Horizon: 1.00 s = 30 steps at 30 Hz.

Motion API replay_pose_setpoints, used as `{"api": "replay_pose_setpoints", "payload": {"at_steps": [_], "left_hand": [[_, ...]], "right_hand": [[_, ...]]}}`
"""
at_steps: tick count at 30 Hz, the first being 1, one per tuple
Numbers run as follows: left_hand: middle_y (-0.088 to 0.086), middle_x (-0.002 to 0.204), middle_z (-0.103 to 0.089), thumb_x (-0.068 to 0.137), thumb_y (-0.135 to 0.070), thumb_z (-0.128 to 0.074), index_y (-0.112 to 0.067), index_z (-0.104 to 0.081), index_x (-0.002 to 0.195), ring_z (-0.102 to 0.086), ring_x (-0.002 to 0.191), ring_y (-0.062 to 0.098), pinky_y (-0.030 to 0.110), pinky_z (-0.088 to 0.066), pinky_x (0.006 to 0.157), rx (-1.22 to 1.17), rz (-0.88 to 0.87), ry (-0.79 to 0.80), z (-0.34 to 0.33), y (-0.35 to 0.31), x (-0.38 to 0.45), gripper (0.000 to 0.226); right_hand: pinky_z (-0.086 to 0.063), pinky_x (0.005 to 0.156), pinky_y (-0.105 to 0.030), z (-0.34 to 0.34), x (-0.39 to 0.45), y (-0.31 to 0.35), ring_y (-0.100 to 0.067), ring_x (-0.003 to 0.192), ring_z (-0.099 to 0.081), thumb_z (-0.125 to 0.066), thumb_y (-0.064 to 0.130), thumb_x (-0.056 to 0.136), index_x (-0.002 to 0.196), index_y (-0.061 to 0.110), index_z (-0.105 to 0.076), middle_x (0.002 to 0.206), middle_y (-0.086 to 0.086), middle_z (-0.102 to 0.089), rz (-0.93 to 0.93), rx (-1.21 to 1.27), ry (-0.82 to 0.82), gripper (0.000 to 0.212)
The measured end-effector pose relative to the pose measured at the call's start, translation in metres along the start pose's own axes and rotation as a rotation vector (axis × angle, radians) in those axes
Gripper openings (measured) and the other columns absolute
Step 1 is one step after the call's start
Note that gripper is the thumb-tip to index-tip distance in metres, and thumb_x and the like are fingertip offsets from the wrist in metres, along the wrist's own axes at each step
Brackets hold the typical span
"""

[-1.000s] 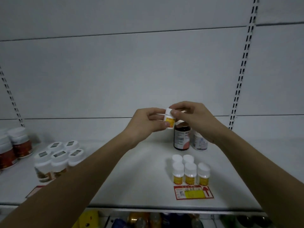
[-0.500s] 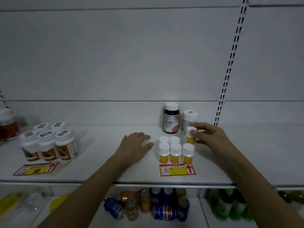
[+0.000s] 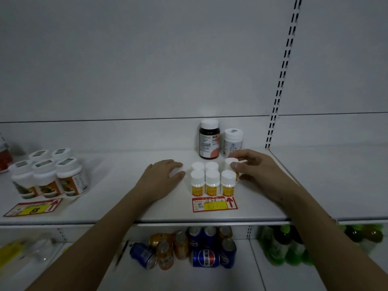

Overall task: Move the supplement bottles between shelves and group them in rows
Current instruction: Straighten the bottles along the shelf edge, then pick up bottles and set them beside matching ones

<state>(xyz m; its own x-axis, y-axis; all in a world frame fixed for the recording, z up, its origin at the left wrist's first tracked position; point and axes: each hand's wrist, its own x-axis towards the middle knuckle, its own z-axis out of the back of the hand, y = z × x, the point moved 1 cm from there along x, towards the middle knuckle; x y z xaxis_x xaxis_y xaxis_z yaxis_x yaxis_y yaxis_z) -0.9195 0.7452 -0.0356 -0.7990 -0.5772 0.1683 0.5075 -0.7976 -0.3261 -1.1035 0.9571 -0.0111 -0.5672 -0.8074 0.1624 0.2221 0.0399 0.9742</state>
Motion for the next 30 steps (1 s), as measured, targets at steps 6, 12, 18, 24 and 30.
{"api": "replay_pose_setpoints", "payload": {"at_steps": [6, 12, 18, 24, 30], "left_hand": [[-0.002, 0.154, -0.039, 0.099, -0.05, -0.04, -0.03, -0.045, 0.141, -0.033, 0.141, 0.017, 0.044, -0.022, 0.118, -0.009, 0.003, 0.003, 0.0, 0.001, 0.001, 0.048], [-0.002, 0.153, -0.039, 0.099, -0.049, -0.04, -0.03, -0.045, 0.142, -0.033, 0.141, 0.017, 0.042, -0.022, 0.118, -0.012, 0.0, -0.008, -0.001, 0.0, 0.001, 0.047], [-0.002, 0.14, -0.053, 0.095, -0.041, -0.054, -0.029, -0.052, 0.134, -0.05, 0.122, 0.015, 0.028, -0.037, 0.099, -0.241, 0.054, -0.032, 0.012, -0.002, 0.014, 0.04], [0.0, 0.13, -0.055, 0.083, -0.043, -0.072, -0.027, -0.043, 0.138, -0.054, 0.104, 0.013, 0.028, -0.042, 0.082, -0.524, 0.117, -0.165, 0.046, -0.05, 0.074, 0.064], [0.004, 0.121, -0.062, 0.076, -0.043, -0.078, -0.018, -0.053, 0.127, -0.061, 0.105, 0.022, 0.033, -0.051, 0.081, -0.56, 0.068, -0.137, 0.046, -0.09, 0.113, 0.062]], "right_hand": [[-0.058, 0.075, -0.022, 0.0, 0.004, -0.004, -0.015, 0.09, -0.072, -0.074, 0.021, 0.084, 0.096, 0.029, -0.076, 0.097, 0.002, -0.075, -0.025, 0.055, 0.051, 0.015], [-0.056, 0.07, -0.019, 0.0, 0.005, -0.007, -0.013, 0.087, -0.073, -0.06, 0.012, 0.094, 0.105, 0.013, -0.073, 0.097, -0.003, -0.076, -0.032, 0.17, 0.078, 0.017], [-0.057, 0.063, -0.022, 0.014, 0.023, -0.001, -0.016, 0.082, -0.07, -0.058, 0.018, 0.097, 0.098, 0.024, -0.07, 0.096, 0.002, -0.072, 0.039, -0.004, -0.265, 0.014], [-0.051, 0.071, -0.029, 0.03, 0.076, 0.017, -0.015, 0.089, -0.061, -0.063, 0.028, 0.093, 0.107, 0.024, -0.063, 0.104, 0.002, -0.064, 0.115, -0.501, -0.358, 0.015], [-0.037, 0.079, -0.025, 0.033, 0.116, 0.04, -0.014, 0.099, -0.054, -0.072, 0.037, 0.086, 0.13, 0.02, -0.062, 0.128, -0.002, -0.062, 0.051, -0.901, -0.016, 0.048]]}}
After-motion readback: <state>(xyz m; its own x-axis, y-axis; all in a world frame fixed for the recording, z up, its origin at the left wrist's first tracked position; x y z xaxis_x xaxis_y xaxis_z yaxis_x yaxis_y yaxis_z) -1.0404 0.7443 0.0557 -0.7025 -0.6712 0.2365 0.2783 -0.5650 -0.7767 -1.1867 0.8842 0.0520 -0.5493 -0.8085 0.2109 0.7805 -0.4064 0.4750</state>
